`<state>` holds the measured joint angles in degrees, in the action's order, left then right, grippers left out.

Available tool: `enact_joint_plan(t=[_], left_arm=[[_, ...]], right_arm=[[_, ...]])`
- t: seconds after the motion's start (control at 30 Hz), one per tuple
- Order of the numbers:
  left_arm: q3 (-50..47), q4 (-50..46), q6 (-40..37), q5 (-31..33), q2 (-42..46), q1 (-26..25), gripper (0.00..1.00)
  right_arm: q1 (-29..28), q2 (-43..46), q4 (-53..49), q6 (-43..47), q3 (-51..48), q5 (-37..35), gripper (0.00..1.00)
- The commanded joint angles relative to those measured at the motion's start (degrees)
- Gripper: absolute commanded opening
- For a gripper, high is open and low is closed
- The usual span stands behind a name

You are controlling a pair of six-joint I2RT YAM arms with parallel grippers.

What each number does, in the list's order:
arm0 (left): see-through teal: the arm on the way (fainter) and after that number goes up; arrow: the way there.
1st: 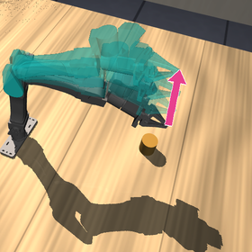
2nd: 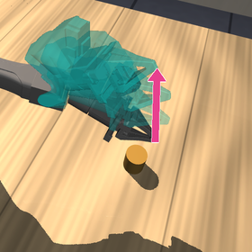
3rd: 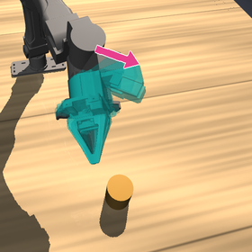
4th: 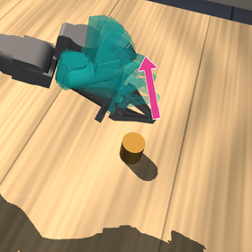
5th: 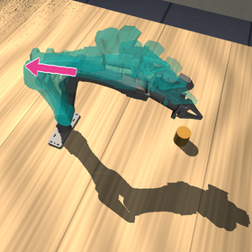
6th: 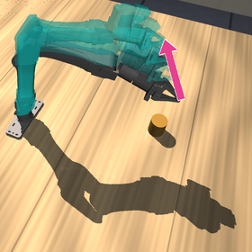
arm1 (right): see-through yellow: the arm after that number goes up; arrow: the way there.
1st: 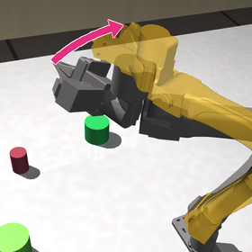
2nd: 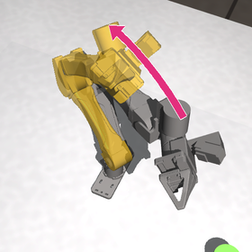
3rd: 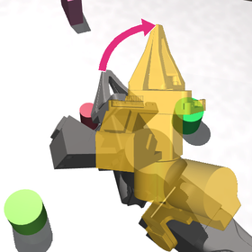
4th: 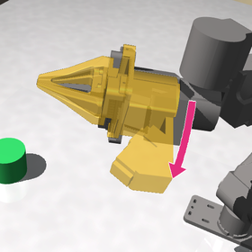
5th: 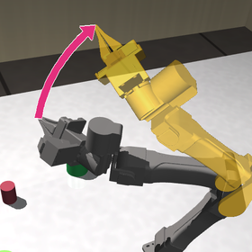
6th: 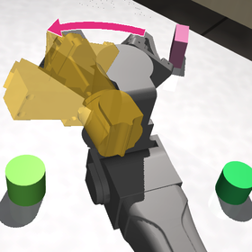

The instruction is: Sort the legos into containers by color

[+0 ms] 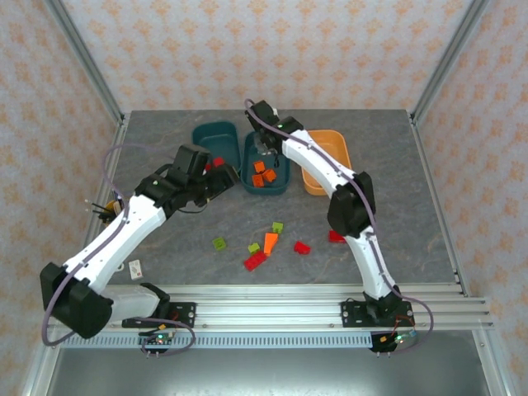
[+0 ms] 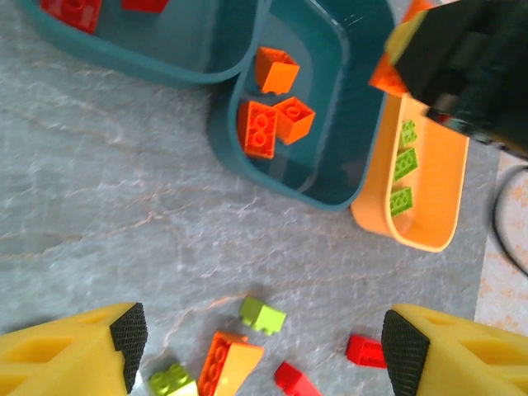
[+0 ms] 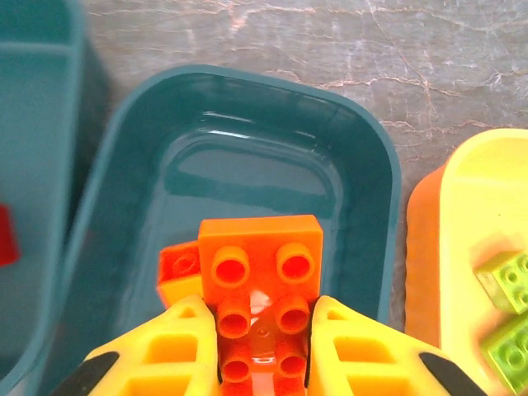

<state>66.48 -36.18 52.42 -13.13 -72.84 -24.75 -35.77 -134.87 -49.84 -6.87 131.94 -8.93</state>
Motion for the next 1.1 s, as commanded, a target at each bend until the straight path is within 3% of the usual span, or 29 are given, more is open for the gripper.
enact_joint_plan(t=[0.0,0.17,0.4,0.63,0.77,1.07], left_arm=[[3.61,2.95,-1.83,-0.14,-3.31,0.15,0.78],[7.13,1.52,-4.36,-0.18,-7.81,0.18,0.78],[7.13,0.29,-6.32,-0.4,-8.99,0.14,0.78],[6.48,-5.85,-12.66,-0.76,-8.61,-0.42,0.77],[5.67,-9.17,-15.61,-0.54,-7.55,-1.73,0.75],[2.68,-11.52,-16.19,1.66,-5.56,-7.1,0.73]], right_arm=[[0.7,-6.61,-2.79,-0.11,4.99,-2.58,0.24],[2.45,-11.84,-3.34,-1.23,9.59,-0.48,0.29],[1.87,-10.05,-3.5,-0.78,15.04,5.23,0.58],[0.88,-1.3,-4.21,-4.11,17.53,8.35,0.58],[0.5,9.56,-1.53,-5.69,7.89,6.62,0.55],[0.61,41.69,15.33,-10.68,-33.88,7.64,0.54]])
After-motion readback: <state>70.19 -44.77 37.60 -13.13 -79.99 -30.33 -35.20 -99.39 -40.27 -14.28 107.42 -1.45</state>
